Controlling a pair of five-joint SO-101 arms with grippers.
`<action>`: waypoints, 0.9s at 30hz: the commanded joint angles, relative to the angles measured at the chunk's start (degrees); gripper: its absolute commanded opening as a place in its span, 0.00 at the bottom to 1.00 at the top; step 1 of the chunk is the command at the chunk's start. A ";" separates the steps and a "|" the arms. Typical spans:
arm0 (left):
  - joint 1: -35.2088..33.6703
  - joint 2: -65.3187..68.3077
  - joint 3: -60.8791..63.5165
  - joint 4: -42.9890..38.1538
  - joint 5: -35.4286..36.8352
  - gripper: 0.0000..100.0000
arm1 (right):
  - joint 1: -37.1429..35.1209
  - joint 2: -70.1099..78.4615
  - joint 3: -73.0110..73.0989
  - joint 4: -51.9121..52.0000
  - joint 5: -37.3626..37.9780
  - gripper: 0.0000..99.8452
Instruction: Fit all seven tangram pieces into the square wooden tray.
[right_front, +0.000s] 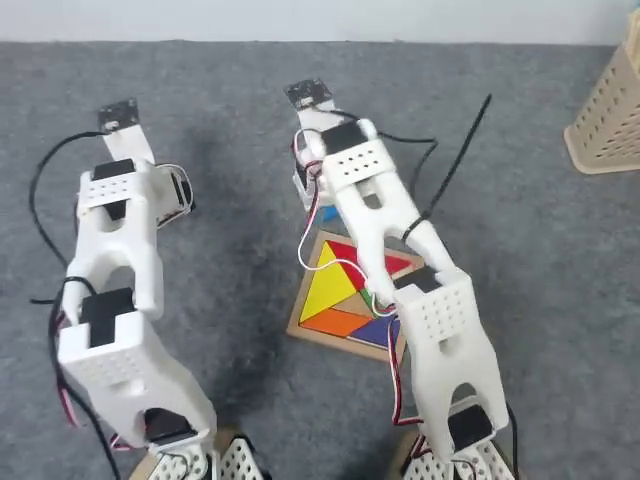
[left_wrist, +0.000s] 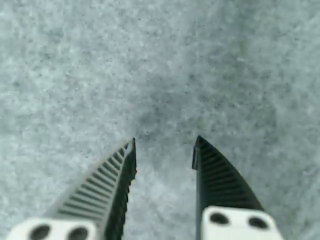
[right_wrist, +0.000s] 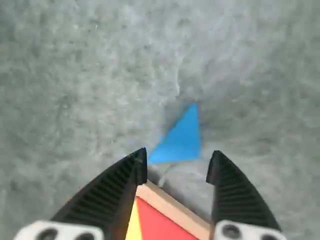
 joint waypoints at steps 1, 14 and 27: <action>0.35 -1.23 -0.48 -0.79 0.18 0.18 | -0.66 0.13 -3.16 0.40 -4.22 0.22; 0.35 -1.23 -0.48 -0.70 0.18 0.18 | 1.71 4.88 -3.16 -5.76 -5.80 0.21; 0.35 -1.23 -0.48 -0.70 0.18 0.18 | 1.98 5.32 -3.16 -5.14 -5.80 0.07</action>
